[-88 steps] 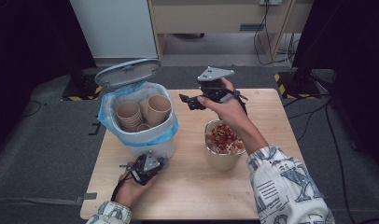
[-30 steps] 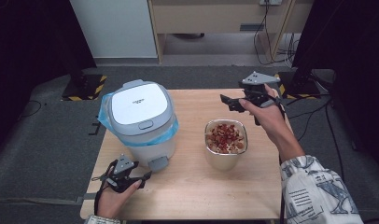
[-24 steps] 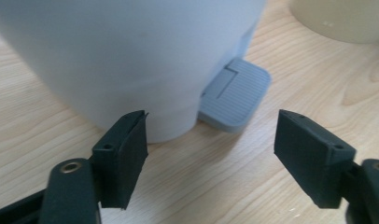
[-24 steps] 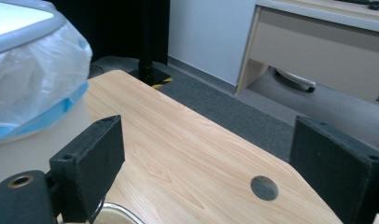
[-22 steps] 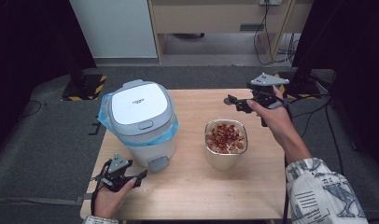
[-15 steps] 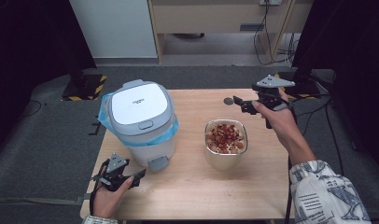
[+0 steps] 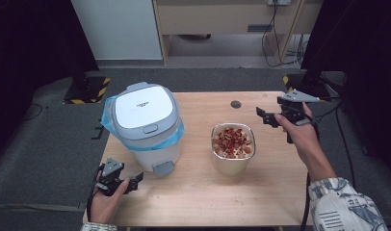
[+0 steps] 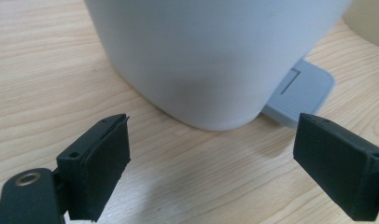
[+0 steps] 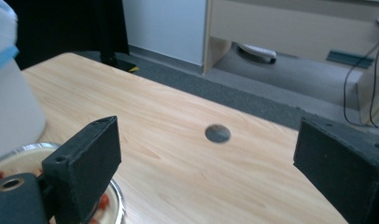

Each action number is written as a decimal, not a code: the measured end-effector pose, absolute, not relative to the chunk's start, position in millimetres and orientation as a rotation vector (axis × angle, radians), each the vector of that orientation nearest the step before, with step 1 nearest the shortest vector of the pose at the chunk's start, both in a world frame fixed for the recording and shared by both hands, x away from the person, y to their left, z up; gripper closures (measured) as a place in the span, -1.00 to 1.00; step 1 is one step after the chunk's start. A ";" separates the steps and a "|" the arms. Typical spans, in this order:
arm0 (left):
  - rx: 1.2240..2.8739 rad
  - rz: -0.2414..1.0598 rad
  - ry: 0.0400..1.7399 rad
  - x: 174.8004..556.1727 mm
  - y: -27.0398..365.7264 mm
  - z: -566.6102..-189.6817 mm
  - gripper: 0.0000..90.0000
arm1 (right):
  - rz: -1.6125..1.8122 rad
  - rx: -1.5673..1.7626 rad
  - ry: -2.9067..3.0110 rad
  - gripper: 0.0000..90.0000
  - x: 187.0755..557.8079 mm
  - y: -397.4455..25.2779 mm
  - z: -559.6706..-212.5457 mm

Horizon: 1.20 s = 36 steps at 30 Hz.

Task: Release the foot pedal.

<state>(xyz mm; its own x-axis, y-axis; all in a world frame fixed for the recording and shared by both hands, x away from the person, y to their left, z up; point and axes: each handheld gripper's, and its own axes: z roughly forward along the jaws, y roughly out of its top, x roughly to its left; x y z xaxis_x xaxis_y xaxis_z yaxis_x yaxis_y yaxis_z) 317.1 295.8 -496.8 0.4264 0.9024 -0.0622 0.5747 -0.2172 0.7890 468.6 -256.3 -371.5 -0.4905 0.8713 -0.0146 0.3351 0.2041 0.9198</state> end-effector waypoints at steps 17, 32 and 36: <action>1.980 0.559 1.279 322.7 301.7 -507.9 -0.77 | 1.156 1.268 1.968 -0.81 436.7 -289.5 -444.2; 2.047 0.544 1.300 337.8 308.3 -524.1 -0.77 | 1.038 1.467 1.973 -0.80 417.4 -305.3 -508.4; 2.061 0.536 1.295 339.2 306.8 -526.5 -0.78 | 1.021 1.509 1.973 -0.81 413.7 -306.2 -521.3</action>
